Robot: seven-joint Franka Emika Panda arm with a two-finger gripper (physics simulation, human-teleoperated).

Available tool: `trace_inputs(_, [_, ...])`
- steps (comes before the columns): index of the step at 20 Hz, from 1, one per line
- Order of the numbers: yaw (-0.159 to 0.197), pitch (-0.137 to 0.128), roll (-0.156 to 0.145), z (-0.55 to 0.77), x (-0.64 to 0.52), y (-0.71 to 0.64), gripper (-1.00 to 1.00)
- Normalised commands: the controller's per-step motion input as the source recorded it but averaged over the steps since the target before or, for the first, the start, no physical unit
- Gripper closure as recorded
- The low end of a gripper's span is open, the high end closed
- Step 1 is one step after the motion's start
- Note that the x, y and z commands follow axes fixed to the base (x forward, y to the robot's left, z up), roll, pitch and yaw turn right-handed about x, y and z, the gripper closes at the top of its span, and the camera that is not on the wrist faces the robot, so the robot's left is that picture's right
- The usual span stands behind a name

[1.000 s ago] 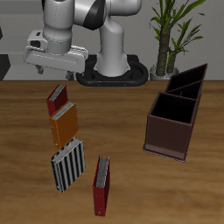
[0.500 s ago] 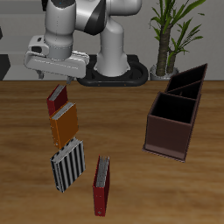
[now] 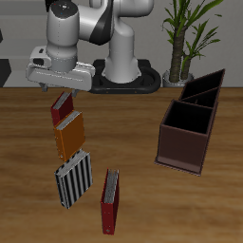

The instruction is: Place the right red book into the left desk caddy's front compartment and place the orange book into the left desk caddy's left compartment and place the striped book into the left desk caddy's left compartment

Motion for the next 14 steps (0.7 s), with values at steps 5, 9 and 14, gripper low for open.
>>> trace_inputs(5, [-0.01,-0.015,-0.01,-0.33,-0.2,-0.09,-1.0])
trace_inputs(9, [-0.008,0.004,-0.014,-0.28,-0.11,-0.06,-1.0])
trace_inputs(14, [0.017,0.001,0.007,-0.19,-0.05,0.04,-1.0])
